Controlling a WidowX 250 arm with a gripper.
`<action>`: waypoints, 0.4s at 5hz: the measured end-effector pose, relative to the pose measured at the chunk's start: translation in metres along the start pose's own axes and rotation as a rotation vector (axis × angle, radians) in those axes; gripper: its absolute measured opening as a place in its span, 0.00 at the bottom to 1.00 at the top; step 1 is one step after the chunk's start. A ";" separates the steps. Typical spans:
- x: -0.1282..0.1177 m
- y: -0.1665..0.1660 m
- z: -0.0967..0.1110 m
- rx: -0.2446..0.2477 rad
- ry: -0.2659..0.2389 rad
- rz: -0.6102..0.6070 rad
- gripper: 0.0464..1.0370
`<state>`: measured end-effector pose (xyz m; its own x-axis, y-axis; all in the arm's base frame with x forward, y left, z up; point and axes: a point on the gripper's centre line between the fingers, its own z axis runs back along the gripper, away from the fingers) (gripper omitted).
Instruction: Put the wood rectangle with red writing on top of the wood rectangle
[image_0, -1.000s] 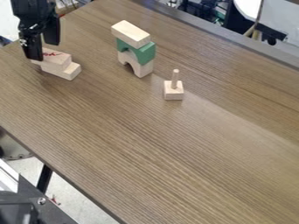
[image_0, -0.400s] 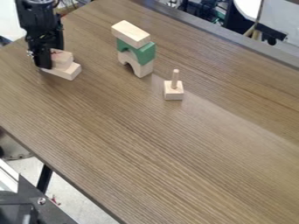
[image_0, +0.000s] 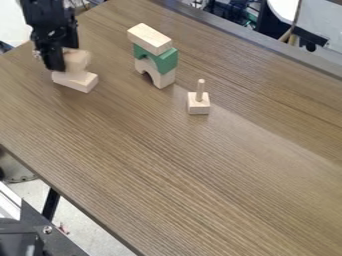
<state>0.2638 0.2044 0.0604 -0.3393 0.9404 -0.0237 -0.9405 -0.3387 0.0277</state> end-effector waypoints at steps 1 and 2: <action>-0.006 -0.004 0.017 -0.013 0.041 -0.005 0.54; -0.014 -0.010 0.028 -0.016 0.070 -0.030 0.54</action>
<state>0.2785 0.1955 0.0887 -0.3107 0.9459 -0.0937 -0.9503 -0.3112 0.0097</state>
